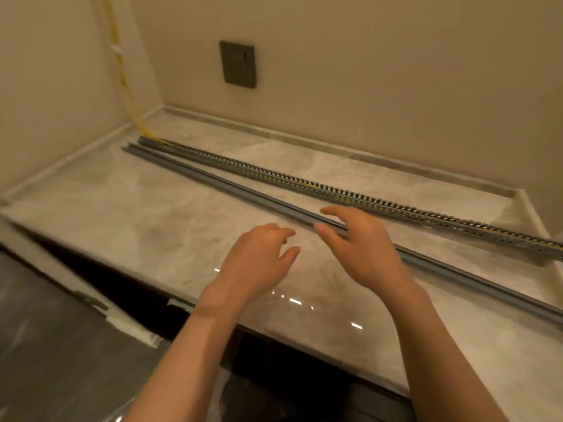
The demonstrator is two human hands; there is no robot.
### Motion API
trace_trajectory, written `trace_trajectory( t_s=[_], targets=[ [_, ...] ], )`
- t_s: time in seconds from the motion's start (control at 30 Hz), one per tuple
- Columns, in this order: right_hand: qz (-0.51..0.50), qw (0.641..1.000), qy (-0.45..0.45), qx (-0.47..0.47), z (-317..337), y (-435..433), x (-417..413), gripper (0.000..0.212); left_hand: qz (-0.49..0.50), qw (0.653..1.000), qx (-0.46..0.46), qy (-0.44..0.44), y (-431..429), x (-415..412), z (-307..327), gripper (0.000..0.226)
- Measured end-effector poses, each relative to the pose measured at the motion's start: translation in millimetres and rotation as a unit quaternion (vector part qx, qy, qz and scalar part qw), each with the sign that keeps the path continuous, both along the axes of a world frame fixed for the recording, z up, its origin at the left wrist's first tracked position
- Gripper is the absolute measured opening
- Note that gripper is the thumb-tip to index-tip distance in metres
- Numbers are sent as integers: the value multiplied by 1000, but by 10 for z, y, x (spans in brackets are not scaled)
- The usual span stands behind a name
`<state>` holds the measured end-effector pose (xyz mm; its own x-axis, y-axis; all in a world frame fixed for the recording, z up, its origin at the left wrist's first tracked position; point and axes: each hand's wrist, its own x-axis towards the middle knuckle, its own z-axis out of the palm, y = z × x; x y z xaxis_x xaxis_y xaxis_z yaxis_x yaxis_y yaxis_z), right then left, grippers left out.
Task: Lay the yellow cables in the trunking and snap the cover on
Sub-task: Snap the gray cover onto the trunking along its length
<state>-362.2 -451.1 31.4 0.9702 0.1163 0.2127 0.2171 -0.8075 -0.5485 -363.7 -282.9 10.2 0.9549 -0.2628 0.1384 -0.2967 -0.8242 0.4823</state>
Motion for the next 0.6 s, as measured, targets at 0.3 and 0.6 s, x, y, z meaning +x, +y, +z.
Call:
trace_trajectory(
  t_s=[0.3, 0.6],
  targets=[
    [72, 997, 22, 33, -21, 1376, 123, 35, 55, 998, 22, 22, 1353, -23, 59, 42],
    [96, 993, 58, -28, -143, 2241, 862, 37, 85, 996, 24, 30, 2238, 568, 31, 41]
  ],
)
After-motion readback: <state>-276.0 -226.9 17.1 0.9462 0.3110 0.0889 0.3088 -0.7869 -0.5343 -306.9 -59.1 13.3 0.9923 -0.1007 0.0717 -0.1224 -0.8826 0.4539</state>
